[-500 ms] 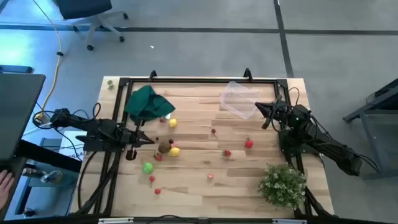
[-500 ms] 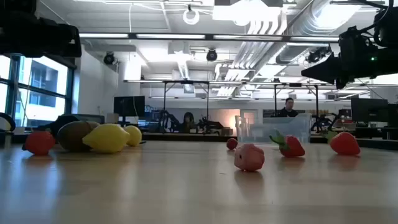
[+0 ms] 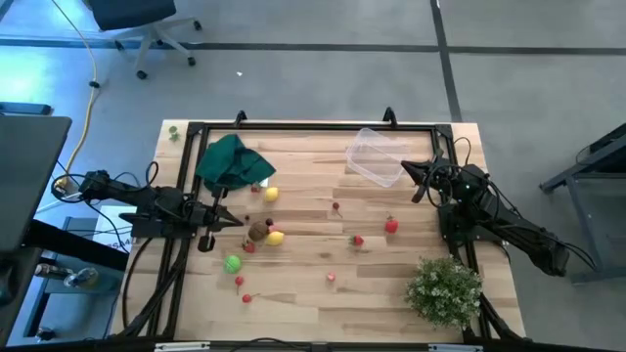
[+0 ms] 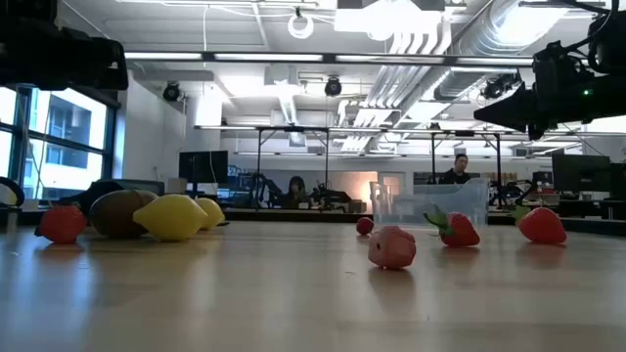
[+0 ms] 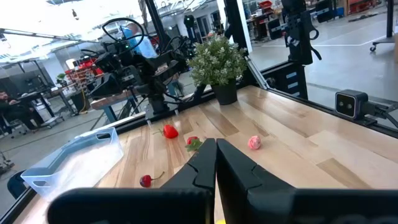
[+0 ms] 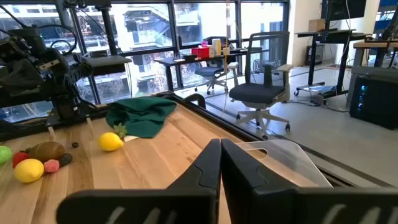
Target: Pick and placing Produce into tupperware
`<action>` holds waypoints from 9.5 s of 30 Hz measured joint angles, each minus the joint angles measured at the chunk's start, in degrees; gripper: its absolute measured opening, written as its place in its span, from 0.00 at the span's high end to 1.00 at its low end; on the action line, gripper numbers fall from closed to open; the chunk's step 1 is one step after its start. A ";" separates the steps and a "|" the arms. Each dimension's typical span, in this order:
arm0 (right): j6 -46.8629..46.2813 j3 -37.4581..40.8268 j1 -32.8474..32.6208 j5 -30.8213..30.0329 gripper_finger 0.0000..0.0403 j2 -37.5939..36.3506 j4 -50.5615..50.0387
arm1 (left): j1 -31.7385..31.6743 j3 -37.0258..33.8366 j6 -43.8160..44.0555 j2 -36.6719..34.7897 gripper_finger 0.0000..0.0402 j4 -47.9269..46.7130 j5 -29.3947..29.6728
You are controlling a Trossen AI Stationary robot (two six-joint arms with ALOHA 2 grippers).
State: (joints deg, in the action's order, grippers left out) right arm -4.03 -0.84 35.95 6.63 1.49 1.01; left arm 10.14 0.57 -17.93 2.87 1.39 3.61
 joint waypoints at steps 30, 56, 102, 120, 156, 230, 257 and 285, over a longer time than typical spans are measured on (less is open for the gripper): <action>0.00 0.00 0.01 0.00 0.99 -0.01 0.00 | -0.01 0.01 0.00 0.01 0.99 -0.02 -0.01; 0.00 0.00 0.01 0.00 0.99 0.01 0.00 | 0.00 -0.01 2.84 0.01 0.99 3.32 0.07; -32.02 -22.80 0.01 1.80 0.99 8.05 8.26 | -0.05 6.70 -6.86 0.03 0.99 38.44 25.42; -16.17 -73.44 0.05 -4.60 0.99 72.69 -50.60 | -0.05 33.32 15.06 18.15 0.99 -29.95 37.97; -32.01 -90.16 -6.17 -11.58 0.99 113.90 -61.12 | -30.78 33.69 6.63 47.92 0.99 -24.26 -5.70; -35.98 -90.16 -24.25 5.32 0.99 120.25 -27.37 | -30.76 33.69 1.93 42.98 0.99 -28.03 -8.98; -20.96 -90.21 -26.79 3.02 0.99 118.80 -46.71 | -30.76 33.69 2.05 42.98 0.99 -28.10 -9.00; -28.46 -90.21 -22.98 -5.55 0.99 118.83 -43.60 | -30.76 33.69 2.78 42.98 0.99 -28.09 -9.00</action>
State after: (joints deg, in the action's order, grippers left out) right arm -32.49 -91.05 12.98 1.08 120.31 -42.59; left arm -20.62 34.26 -15.16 45.84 -26.70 -5.39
